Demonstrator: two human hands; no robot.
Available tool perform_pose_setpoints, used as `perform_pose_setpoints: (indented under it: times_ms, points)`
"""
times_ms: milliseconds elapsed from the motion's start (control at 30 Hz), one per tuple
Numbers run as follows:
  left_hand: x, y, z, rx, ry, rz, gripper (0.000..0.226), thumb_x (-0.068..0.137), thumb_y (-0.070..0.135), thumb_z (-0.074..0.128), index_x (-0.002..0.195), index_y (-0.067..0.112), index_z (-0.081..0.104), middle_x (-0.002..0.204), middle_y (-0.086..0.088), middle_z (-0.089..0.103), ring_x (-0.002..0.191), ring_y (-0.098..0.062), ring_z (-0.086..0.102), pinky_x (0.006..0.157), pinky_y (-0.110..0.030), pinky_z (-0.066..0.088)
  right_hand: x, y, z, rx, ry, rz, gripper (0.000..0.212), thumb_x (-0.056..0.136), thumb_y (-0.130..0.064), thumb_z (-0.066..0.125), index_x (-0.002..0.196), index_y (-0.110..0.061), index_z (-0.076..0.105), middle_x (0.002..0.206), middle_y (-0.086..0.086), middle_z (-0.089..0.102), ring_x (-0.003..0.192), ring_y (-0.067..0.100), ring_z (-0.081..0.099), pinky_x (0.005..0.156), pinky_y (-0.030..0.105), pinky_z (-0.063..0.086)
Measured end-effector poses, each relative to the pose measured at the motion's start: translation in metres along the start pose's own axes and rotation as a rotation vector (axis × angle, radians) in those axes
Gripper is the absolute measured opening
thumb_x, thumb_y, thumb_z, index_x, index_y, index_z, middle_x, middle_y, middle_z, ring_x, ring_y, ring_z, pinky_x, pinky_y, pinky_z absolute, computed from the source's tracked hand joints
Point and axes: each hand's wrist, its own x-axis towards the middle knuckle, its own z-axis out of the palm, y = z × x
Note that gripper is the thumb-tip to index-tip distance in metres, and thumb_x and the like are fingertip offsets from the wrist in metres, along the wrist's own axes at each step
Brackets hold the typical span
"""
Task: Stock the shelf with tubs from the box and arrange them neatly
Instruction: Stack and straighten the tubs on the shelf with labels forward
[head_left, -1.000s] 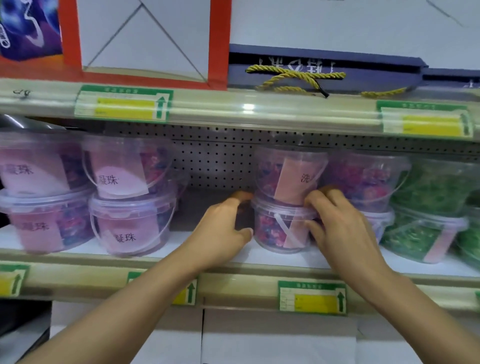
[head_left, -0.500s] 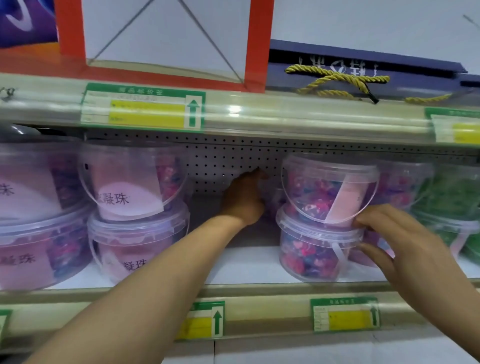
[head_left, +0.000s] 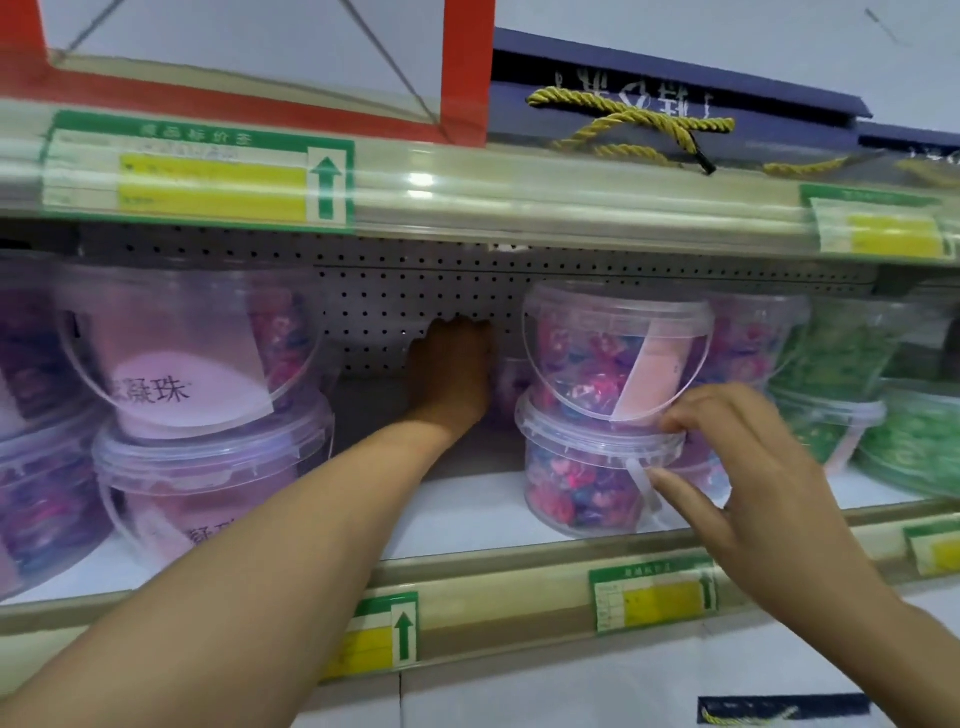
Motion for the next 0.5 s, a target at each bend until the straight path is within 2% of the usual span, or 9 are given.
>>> perform_pose_setpoints:
  times_ms: [167, 300, 400, 500]
  points:
    - [-0.025, 0.009, -0.027, 0.177, -0.017, -0.081, 0.03, 0.088, 0.005, 0.05, 0.115, 0.014, 0.059, 0.117, -0.012, 0.057, 0.113, -0.033, 0.05, 0.083, -0.037, 0.043, -0.003, 0.0, 0.003, 0.044, 0.023, 0.033, 0.029, 0.081, -0.032, 0.052, 0.097, -0.009, 0.058, 0.098, 0.003, 0.053, 0.089, 0.018, 0.049, 0.075, 0.023, 0.038]
    - [-0.045, 0.005, -0.05, 0.277, -0.06, -0.117, 0.038, 0.086, 0.002, 0.048, 0.123, 0.011, 0.053, 0.127, -0.013, 0.049, 0.122, -0.033, 0.039, 0.091, -0.04, 0.04, -0.003, -0.001, 0.004, 0.071, 0.041, 0.04, 0.034, 0.081, -0.036, 0.05, 0.097, -0.007, 0.058, 0.098, 0.004, 0.053, 0.088, 0.017, 0.049, 0.075, 0.017, 0.035]
    - [-0.051, 0.005, -0.057, 0.18, -0.077, -0.091, 0.045, 0.081, 0.002, 0.057, 0.123, 0.016, 0.052, 0.129, -0.01, 0.046, 0.123, -0.031, 0.039, 0.092, -0.04, 0.042, -0.003, -0.001, 0.005, 0.072, 0.049, 0.047, 0.029, 0.079, -0.031, 0.057, 0.096, -0.007, 0.058, 0.096, 0.004, 0.052, 0.087, 0.021, 0.05, 0.074, 0.02, 0.036]
    - [-0.051, 0.013, -0.057, 0.03, -0.099, 0.044, 0.036, 0.082, 0.014, 0.063, 0.116, 0.026, 0.06, 0.123, -0.004, 0.054, 0.115, -0.026, 0.048, 0.091, -0.035, 0.047, -0.003, -0.002, 0.005, 0.08, 0.045, 0.061, 0.026, 0.074, -0.021, 0.063, 0.095, -0.007, 0.058, 0.094, 0.003, 0.052, 0.084, 0.022, 0.051, 0.073, 0.021, 0.035]
